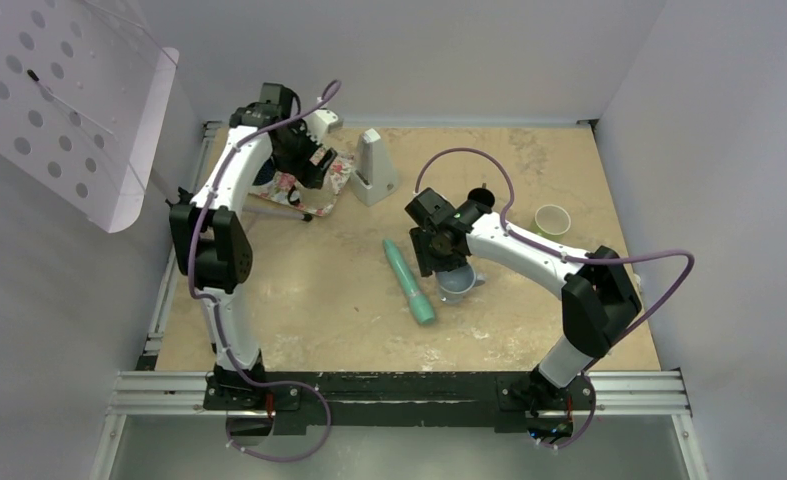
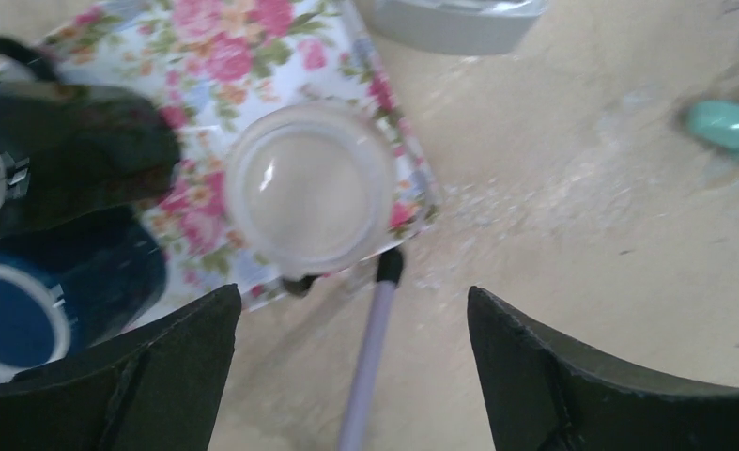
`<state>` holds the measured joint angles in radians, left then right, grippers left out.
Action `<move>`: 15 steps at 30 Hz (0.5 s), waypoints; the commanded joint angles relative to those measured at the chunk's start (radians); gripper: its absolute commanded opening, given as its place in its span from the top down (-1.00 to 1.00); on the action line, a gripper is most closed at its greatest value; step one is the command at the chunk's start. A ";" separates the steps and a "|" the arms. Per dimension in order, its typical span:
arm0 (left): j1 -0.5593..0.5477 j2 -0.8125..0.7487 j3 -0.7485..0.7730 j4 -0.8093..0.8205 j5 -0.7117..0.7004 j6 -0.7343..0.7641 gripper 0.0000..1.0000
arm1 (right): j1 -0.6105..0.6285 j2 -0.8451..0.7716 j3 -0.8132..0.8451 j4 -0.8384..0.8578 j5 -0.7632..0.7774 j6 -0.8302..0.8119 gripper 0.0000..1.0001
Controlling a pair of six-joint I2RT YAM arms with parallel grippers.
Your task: Turn the mug right side up
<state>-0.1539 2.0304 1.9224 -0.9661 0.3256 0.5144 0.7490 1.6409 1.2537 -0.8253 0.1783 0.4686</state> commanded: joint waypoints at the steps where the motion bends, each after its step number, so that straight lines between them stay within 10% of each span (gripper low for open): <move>1: 0.104 0.023 0.098 -0.114 -0.125 0.196 -0.80 | 0.001 -0.025 0.025 0.009 0.039 -0.001 -0.09; 15: 0.137 0.092 -0.105 0.225 -0.020 0.197 -0.45 | 0.003 0.010 0.100 0.021 0.016 -0.045 -0.10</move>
<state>-0.0109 2.0892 1.7866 -0.8597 0.2619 0.7204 0.7490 1.6478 1.3098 -0.8223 0.1886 0.4461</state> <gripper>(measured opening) 0.738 0.550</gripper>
